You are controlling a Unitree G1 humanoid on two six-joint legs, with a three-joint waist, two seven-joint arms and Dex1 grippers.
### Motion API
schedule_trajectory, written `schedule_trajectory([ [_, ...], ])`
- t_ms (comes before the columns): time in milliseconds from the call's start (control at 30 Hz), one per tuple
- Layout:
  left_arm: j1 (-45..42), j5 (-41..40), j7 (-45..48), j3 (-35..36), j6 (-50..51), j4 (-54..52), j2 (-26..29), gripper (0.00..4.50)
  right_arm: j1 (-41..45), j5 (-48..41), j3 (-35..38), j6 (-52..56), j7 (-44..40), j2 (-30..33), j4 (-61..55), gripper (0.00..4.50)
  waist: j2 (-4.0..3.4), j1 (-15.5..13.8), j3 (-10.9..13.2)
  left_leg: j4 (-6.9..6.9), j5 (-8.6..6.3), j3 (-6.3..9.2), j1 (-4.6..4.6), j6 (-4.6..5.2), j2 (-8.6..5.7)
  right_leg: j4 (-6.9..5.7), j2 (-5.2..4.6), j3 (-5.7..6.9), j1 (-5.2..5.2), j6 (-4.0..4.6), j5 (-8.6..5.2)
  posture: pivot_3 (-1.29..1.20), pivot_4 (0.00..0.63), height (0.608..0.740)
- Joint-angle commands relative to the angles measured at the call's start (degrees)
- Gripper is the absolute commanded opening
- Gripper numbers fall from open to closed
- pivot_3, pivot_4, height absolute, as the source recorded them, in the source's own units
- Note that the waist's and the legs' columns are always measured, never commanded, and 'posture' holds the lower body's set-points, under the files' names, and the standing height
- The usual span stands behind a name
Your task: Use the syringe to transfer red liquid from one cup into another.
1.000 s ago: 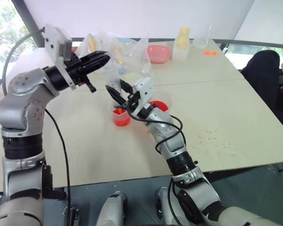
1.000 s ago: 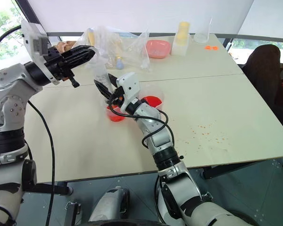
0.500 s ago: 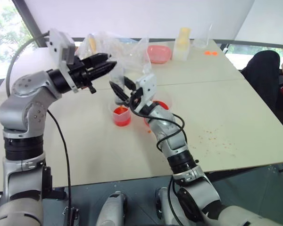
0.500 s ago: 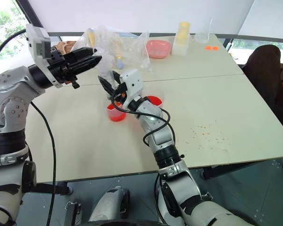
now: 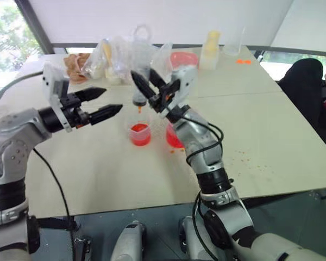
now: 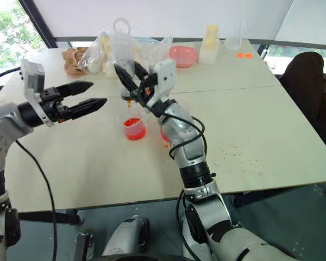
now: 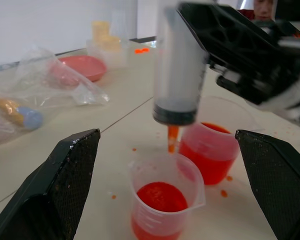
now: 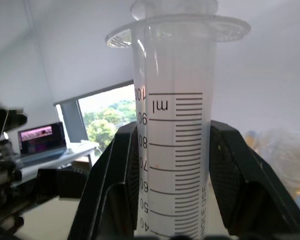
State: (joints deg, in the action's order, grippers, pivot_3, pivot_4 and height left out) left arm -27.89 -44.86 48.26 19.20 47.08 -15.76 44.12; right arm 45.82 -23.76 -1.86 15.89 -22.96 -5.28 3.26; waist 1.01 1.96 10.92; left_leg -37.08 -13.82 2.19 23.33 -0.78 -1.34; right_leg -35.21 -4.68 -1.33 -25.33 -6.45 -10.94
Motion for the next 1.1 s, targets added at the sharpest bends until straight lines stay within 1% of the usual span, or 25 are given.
schedule_trajectory([
  [33,0.0,-5.7,-0.7,3.3,1.8,-4.8,0.7,4.49,4.4,-9.9,9.4,12.2,3.6,6.9,-8.4,1.41,0.0,-0.5,0.0,0.0,0.0,0.03,0.0,0.0,-0.02,0.02,-0.01,0.0,0.02,0.0,0.0,0.0,0.15,0.74],
  [100,0.7,-8.1,-1.2,3.8,2.7,-6.1,0.6,4.49,5.5,-16.0,14.8,19.8,5.7,12.2,-10.6,1.41,0.0,-1.2,0.0,0.0,0.0,0.03,0.01,0.0,-0.03,0.08,-0.04,0.01,0.03,0.01,-0.01,0.0,0.15,0.74],
  [167,3.2,-10.5,-0.4,3.7,4.1,-8.7,1.5,4.49,7.3,-24.7,21.6,30.9,8.6,19.9,-10.3,1.41,0.01,-1.4,0.0,0.0,0.0,0.01,0.02,0.0,-0.05,0.16,-0.06,0.02,0.09,0.12,-0.07,0.0,0.15,0.74],
  [233,5.9,-12.8,1.2,3.3,5.5,-11.3,3.0,4.49,9.7,-30.0,26.5,40.9,12.0,27.3,-7.9,1.41,-0.05,-1.1,0.0,0.01,-0.01,-0.24,0.03,0.01,-0.05,0.21,-0.08,0.0,0.1,0.21,-0.12,0.0,0.15,0.74],
  [300,8.3,-13.6,3.0,2.0,5.8,-13.7,4.7,4.49,11.3,-30.2,27.3,48.8,14.7,33.2,-4.7,1.41,-0.06,-0.9,0.0,0.04,-0.02,-0.3,0.03,0.03,-0.05,0.2,-0.07,-0.02,0.06,0.23,-0.13,0.0,0.15,0.74],
  [333,9.0,-13.8,3.4,1.5,5.8,-14.6,5.3,4.49,11.7,-30.2,27.3,51.6,15.5,35.1,-3.6,1.41,-0.06,-0.7,0.0,0.05,-0.02,-0.33,0.02,0.05,-0.02,0.21,-0.02,-0.02,0.05,0.24,-0.14,0.0,0.15,0.74],
  [367,10.5,-11.4,5.4,-0.6,3.6,-16.1,6.0,4.49,10.6,-28.6,25.1,56.8,15.1,39.0,-2.0,1.41,-0.06,-0.6,0.0,0.07,-0.03,-0.38,0.01,0.06,0.0,0.22,0.03,-0.02,0.04,0.35,-0.2,0.0,0.15,0.74],
  [400,11.4,-9.3,6.4,-3.0,2.0,-16.8,6.2,4.49,8.4,-27.5,23.0,59.6,13.1,42.5,-1.3,1.41,-0.06,-0.6,0.0,0.07,-0.05,-0.44,-0.03,0.09,0.01,0.23,0.09,-0.02,0.05,0.57,-0.34,0.0,0.15,0.74],
  [467,11.4,-6.2,7.5,-7.3,-0.5,-16.1,5.6,4.49,4.0,-27.3,21.2,63.2,9.8,45.9,-0.2,1.41,-0.01,-0.8,0.0,0.09,-0.07,-0.45,-0.11,0.13,0.01,0.24,0.13,0.0,0.13,0.67,-0.41,0.0,0.15,0.74],
  [533,10.5,-2.6,8.9,-12.1,-3.1,-14.2,4.9,4.49,0.6,-27.7,21.1,67.1,8.5,46.2,2.0,1.41,0.0,-0.9,0.0,0.06,-0.07,-0.45,-0.13,0.14,0.02,0.27,0.16,0.0,0.22,0.67,-0.42,0.0,0.15,0.74],
  [600,9.8,0.6,11.0,-16.4,-5.7,-13.2,4.3,4.49,-1.7,-27.1,21.7,70.7,8.7,45.1,4.3,1.41,-0.03,-0.9,0.0,-0.03,-0.07,-0.47,-0.08,0.15,0.0,0.27,0.17,-0.01,0.21,0.66,-0.41,0.0,0.15,0.74],
  [667,8.9,1.4,12.2,-18.5,-6.9,-12.5,3.4,4.49,-2.3,-26.1,22.7,72.7,9.8,43.8,5.8,1.41,-0.06,-0.8,0.0,-0.04,-0.07,-0.51,-0.03,0.15,-0.01,0.26,0.16,-0.05,0.16,0.64,-0.4,0.0,0.15,0.74],
  [800,7.6,2.4,12.8,-20.1,-7.8,-10.8,2.1,4.49,-3.5,-23.5,22.4,73.8,10.2,42.0,5.9,1.41,-0.06,-0.9,0.0,-0.05,-0.07,-0.49,0.03,0.15,0.0,0.24,0.18,-0.04,0.07,0.6,-0.38,0.0,0.15,0.74],
  [1000,8.4,3.6,12.6,-20.2,-8.2,-11.0,1.9,4.49,-6.1,-18.0,19.1,71.2,10.1,42.2,4.7,1.41,-0.05,-0.9,0.0,-0.06,-0.07,-0.48,0.03,0.15,-0.01,0.24,0.18,-0.04,0.08,0.59,-0.38,0.0,0.15,0.74],
  [1067,8.5,3.6,12.3,-20.1,-8.2,-11.1,1.8,4.5,-7.0,-17.2,18.7,70.8,9.6,42.0,4.2,2.42,-0.04,-1.0,0.0,-0.06,-0.07,-0.48,0.02,0.15,-0.01,0.24,0.17,-0.04,0.1,0.58,-0.39,0.0,0.15,0.74],
  [1100,8.5,3.4,12.0,-20.0,-7.9,-11.2,1.6,4.5,-7.3,-16.8,18.7,70.7,9.4,41.8,4.1,2.78,-0.03,-1.0,0.0,-0.07,-0.07,-0.46,0.02,0.15,-0.01,0.24,0.17,-0.03,0.1,0.57,-0.38,0.0,0.15,0.74],
])
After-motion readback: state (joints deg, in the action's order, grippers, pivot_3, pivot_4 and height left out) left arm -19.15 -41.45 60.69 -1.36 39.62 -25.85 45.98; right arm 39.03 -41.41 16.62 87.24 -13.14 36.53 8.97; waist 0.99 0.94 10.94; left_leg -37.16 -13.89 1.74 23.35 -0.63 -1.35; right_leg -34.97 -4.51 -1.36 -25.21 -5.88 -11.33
